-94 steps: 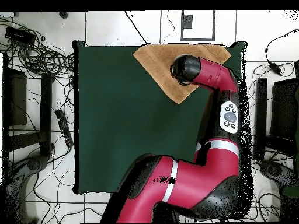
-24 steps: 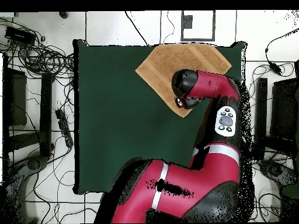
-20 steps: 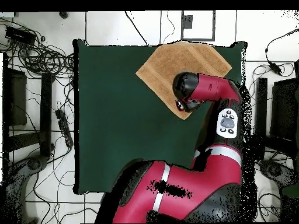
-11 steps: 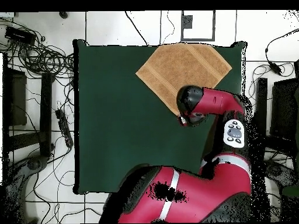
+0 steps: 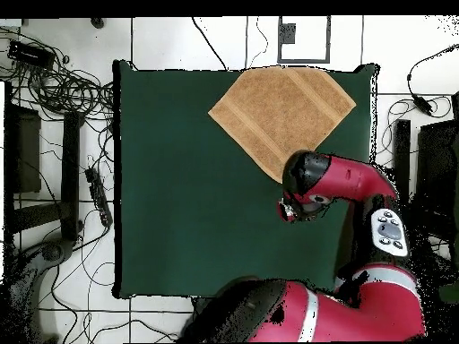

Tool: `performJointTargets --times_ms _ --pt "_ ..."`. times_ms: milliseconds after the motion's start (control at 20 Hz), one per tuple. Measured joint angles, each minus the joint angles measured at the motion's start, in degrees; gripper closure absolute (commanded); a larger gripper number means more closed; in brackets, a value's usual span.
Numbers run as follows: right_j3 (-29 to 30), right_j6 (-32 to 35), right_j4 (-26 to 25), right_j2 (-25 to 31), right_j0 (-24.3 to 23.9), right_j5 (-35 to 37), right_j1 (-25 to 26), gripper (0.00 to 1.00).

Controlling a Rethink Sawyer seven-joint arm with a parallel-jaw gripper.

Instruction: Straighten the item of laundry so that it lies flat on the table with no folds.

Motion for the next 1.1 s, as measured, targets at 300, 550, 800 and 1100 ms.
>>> performJointTargets --times_ms 300,550,800,1100 --pt "-0.45 0.00 3.98 6.12 -5.97 1.00 -7.37 1.00" --pt "-3.89 0.00 5.48 9.00 -8.37 1.01 -12.10 1.00" --pt "-8.80 0.00 6.91 11.28 -9.45 0.88 -13.77 1.00" --pt "-18.78 0.00 7.05 12.27 -9.61 0.94 -12.67 1.00"
